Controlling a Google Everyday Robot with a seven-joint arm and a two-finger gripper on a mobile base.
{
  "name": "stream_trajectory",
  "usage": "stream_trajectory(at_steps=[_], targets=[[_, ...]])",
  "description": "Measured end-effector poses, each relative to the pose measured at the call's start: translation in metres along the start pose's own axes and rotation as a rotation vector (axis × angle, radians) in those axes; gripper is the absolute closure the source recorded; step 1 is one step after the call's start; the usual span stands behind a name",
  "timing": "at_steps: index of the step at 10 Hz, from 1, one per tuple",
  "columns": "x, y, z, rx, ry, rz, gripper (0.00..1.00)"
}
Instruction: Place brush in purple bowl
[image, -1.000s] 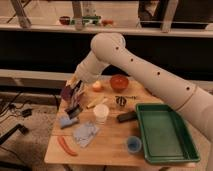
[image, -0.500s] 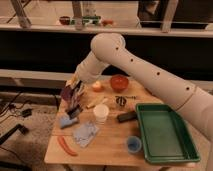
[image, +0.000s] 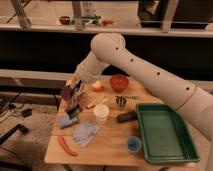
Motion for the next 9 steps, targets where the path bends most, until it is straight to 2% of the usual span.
stream_trajectory(at_steps=[9], targets=[[0.0041,-0.0052,0.0007,0.008,-0.006,-0.009,0.84]])
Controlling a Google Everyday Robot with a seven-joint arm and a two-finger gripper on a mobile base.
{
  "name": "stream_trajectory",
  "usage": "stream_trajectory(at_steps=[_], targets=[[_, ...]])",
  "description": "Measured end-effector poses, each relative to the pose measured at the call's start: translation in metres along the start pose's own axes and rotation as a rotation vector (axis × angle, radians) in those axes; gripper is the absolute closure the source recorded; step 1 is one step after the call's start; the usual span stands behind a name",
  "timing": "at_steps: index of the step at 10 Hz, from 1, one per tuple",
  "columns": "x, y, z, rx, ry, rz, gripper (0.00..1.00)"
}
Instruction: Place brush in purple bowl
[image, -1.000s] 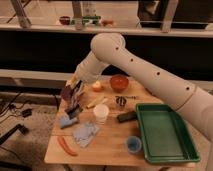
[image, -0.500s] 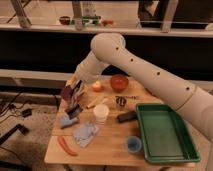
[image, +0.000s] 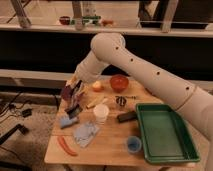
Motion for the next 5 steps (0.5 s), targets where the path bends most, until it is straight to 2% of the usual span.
stream_trajectory(at_steps=[2,5], targets=[[0.017,-0.009,0.004,0.011,-0.014,-0.009,0.84],[0.059,-0.031,0.016,0.047,-0.037,-0.026,0.84]])
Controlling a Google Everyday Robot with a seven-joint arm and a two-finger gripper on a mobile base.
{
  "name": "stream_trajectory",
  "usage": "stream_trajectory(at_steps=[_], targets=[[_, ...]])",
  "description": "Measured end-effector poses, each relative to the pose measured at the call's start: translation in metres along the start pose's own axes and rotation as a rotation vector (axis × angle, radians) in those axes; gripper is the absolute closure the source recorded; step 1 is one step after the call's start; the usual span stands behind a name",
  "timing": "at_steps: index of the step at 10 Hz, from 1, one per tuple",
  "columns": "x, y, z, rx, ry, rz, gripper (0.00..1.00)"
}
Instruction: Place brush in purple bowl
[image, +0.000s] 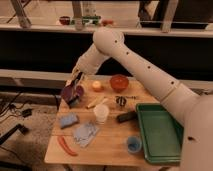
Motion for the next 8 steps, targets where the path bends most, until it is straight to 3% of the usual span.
stream_trajectory(at_steps=[3,6,8], targets=[[0.029,-0.012,0.011,0.034,-0.002,-0.013,0.84],[0.047,-0.02,0.02,0.078,0.095,-0.055,0.84],[0.056,-0.019,0.029,0.081,0.139,-0.062,0.84]])
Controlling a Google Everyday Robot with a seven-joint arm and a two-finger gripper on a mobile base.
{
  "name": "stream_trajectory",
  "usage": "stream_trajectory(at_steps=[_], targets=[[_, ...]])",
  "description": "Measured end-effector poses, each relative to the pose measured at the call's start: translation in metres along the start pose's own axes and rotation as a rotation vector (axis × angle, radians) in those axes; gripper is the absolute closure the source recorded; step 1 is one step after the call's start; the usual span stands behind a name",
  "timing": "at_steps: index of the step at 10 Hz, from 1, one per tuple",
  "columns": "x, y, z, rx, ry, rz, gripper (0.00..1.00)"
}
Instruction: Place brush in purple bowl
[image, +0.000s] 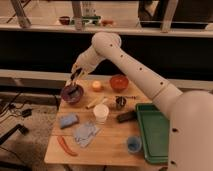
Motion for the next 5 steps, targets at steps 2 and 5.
stream_trajectory(at_steps=[2,5], targets=[[0.012,0.001,0.012,-0.001,0.016,0.001,0.84],[0.03,0.001,0.032,0.012,0.007,0.024,0.84]])
